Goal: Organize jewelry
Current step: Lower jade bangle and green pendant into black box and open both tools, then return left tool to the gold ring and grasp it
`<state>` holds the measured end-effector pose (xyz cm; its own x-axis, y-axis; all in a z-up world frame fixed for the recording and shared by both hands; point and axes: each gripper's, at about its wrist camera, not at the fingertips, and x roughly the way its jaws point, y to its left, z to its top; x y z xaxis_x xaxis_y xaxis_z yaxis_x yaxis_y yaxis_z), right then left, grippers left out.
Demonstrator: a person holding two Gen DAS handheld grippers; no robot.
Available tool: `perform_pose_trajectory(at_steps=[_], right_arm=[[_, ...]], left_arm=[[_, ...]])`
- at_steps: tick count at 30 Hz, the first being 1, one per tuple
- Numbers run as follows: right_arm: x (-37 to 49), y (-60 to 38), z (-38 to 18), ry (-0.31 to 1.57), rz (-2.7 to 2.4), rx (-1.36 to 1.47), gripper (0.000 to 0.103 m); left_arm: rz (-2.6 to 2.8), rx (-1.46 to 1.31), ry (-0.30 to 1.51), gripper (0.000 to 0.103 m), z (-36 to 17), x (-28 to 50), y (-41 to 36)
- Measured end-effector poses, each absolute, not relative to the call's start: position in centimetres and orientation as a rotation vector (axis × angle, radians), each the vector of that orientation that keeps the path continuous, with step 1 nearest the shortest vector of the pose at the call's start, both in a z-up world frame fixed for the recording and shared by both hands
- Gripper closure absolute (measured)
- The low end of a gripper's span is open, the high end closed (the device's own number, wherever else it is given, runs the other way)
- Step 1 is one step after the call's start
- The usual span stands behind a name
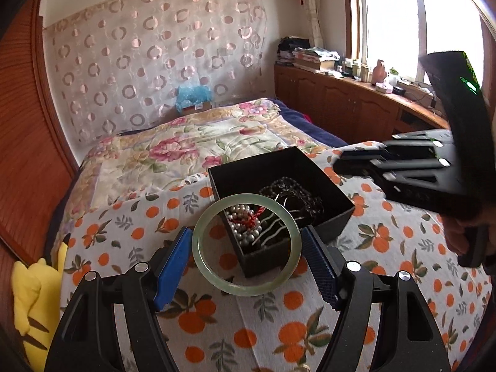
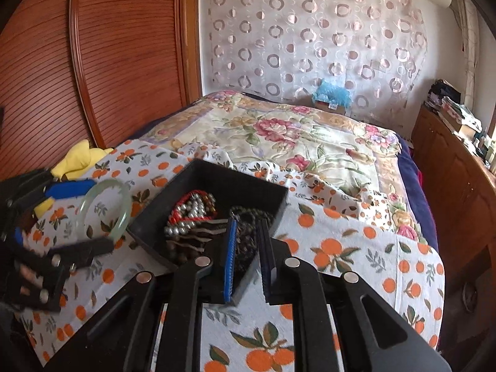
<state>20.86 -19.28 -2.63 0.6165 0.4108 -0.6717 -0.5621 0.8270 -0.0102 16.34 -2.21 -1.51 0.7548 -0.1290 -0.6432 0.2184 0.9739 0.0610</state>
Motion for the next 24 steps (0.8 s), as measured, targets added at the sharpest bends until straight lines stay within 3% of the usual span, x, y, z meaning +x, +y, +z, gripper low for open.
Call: perform_pose_trajectory(at_steps=[10,14,24], right_arm=[[18.1,-21.8,-5.5,0.735,0.569,-0.233,0.087],[17.1,-22.5,-6.2,0.743,0.577,-0.228,0.079],[14.7,-23.2,-7.4,0.761,0.608,-0.230,0.077]], left_arm=[[-0.170,0.157,0.722,0.034,-2.2,20.5,-4.1],[-0.168,0.148,0.744,0.034,-2.8,22.0,-4.5],[-0.166,0.140,0.751,0.032,-3.6,22.4,-5.1]])
